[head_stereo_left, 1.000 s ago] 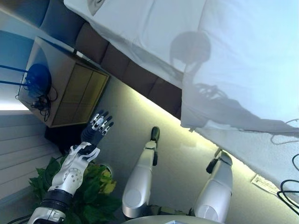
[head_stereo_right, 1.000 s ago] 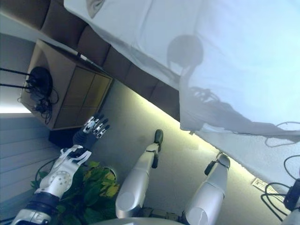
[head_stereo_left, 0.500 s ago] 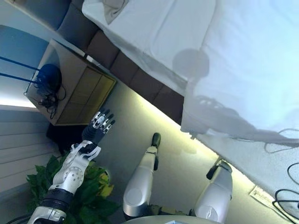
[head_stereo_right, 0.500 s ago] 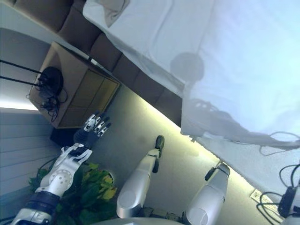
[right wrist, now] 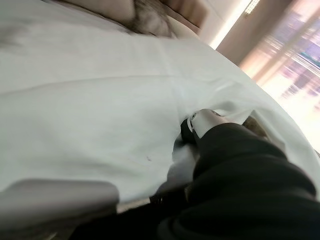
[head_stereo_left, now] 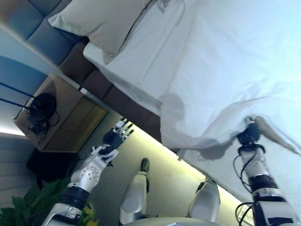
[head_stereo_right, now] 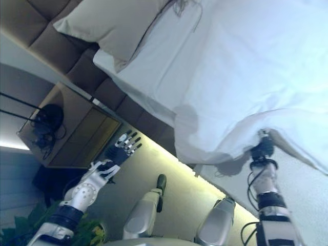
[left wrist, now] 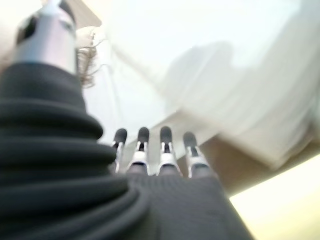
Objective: Make the bed neatly
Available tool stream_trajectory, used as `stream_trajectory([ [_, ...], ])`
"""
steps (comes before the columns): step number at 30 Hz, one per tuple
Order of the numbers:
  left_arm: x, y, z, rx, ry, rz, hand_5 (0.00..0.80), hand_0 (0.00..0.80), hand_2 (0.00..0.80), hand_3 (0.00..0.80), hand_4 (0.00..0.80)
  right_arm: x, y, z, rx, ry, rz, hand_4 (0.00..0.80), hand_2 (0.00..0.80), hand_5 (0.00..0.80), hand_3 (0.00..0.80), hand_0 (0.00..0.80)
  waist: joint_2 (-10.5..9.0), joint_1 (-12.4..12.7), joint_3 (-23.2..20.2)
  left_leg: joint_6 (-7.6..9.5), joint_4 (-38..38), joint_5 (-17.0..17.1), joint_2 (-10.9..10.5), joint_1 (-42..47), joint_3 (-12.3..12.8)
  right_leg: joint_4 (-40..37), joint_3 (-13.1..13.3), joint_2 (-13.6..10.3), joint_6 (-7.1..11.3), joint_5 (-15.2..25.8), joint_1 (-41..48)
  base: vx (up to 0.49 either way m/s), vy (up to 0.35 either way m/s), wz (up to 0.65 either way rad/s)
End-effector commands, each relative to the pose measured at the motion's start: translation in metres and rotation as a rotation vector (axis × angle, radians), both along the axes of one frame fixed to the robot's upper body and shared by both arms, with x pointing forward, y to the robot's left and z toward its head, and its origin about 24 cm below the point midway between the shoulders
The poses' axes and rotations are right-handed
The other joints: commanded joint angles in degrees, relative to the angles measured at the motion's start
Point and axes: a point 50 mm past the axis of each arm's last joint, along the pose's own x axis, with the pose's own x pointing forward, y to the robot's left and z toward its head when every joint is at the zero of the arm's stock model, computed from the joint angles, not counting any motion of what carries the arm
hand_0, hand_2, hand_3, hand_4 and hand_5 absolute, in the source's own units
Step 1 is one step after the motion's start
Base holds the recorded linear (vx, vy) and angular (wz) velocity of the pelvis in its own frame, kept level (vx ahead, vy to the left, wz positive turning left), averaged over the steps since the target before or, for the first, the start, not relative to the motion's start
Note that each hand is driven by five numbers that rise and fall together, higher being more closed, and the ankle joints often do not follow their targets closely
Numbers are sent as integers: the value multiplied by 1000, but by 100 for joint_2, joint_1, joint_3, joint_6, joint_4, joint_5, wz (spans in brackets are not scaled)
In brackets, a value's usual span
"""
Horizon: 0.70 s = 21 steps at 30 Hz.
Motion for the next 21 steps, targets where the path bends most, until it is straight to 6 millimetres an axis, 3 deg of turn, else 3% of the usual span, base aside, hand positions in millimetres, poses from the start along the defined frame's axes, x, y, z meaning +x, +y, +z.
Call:
stream_trajectory([
  [1,0,-25,-4,-288,113,12,0,0,0,0,0,3,33,9,-34,-59,114,800,800,800,800,800,-117,-106,-324,-31,-478,293,640,638,109,-305,493,-281,236,650,125,99,54,-14],
  [4,-9,-46,-11,-557,248,29,0,0,0,0,0,-6,60,-5,7,-41,173,800,800,800,800,800,-220,-193,-360,-19,-414,241,686,704,142,-298,549,-231,236,638,191,56,3,-19],
  [9,-26,-67,-29,-769,483,81,0,0,0,0,0,-11,81,-7,53,-64,207,800,800,800,800,800,-418,-209,-335,-42,-177,203,815,594,96,-231,561,-139,236,626,187,25,-88,-8],
  [13,-41,-85,-48,-806,625,58,0,0,0,0,0,-5,91,5,67,-115,214,800,800,800,800,800,-551,-198,-214,-80,-23,263,922,297,67,-268,521,-62,236,656,98,-82,-120,-6],
  [21,-41,-97,-52,-752,685,-4,0,0,0,0,0,11,92,27,80,-191,201,800,800,800,800,800,-653,-188,-18,-197,247,321,979,-130,-16,-294,477,-35,236,737,-65,-66,-34,-2],
])
